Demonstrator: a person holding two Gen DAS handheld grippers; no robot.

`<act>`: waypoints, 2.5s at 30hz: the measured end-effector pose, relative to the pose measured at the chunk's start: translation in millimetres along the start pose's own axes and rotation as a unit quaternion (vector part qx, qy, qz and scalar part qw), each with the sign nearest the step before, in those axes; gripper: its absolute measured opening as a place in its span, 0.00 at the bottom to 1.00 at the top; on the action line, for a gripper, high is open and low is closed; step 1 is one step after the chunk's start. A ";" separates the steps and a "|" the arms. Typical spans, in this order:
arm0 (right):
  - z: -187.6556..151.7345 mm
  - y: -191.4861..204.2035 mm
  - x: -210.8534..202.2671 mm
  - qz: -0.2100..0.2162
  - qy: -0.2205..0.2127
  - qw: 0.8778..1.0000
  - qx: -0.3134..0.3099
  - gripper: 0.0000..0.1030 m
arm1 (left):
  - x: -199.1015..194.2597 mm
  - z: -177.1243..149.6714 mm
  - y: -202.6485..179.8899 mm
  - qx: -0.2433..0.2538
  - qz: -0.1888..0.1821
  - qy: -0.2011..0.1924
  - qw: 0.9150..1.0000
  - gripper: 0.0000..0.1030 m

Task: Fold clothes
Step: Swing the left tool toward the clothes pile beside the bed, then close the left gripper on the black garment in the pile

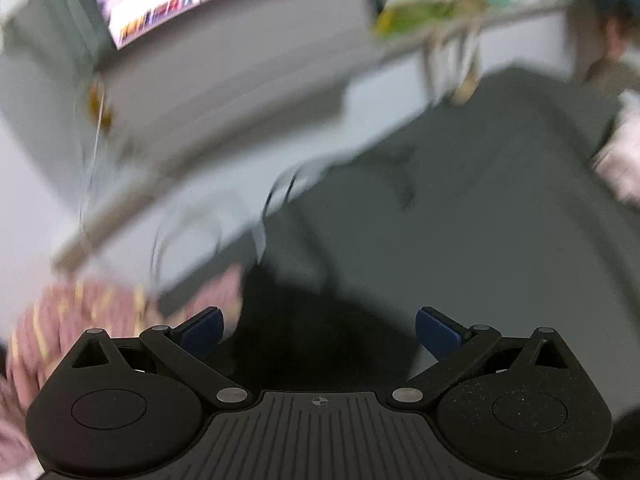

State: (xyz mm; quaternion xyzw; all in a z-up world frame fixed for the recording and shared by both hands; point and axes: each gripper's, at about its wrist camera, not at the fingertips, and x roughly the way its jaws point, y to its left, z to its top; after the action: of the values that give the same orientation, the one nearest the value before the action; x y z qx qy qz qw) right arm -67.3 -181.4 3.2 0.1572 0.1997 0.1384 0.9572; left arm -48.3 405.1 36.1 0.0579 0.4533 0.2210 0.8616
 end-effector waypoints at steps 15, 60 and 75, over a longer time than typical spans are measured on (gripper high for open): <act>-11.1 24.2 -14.6 -0.020 0.031 0.999 -0.009 1.00 | 85.6 -60.7 16.4 -0.142 -0.027 0.055 0.988 0.58; -2.7 -2.4 -43.7 -0.007 -0.012 0.997 0.072 1.00 | -38.6 19.9 -57.3 -0.043 -0.075 -0.017 0.996 0.92; -13.6 2.0 -30.1 -0.017 0.023 0.998 0.061 1.00 | 46.2 -66.4 -7.6 -0.167 -0.055 0.040 0.984 0.07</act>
State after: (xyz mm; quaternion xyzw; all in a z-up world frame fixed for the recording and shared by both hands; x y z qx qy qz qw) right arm -100.0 -186.1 2.2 0.2082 0.2326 0.1135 0.9432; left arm -76.7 411.7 -39.8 -0.1207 0.4468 0.2475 0.8512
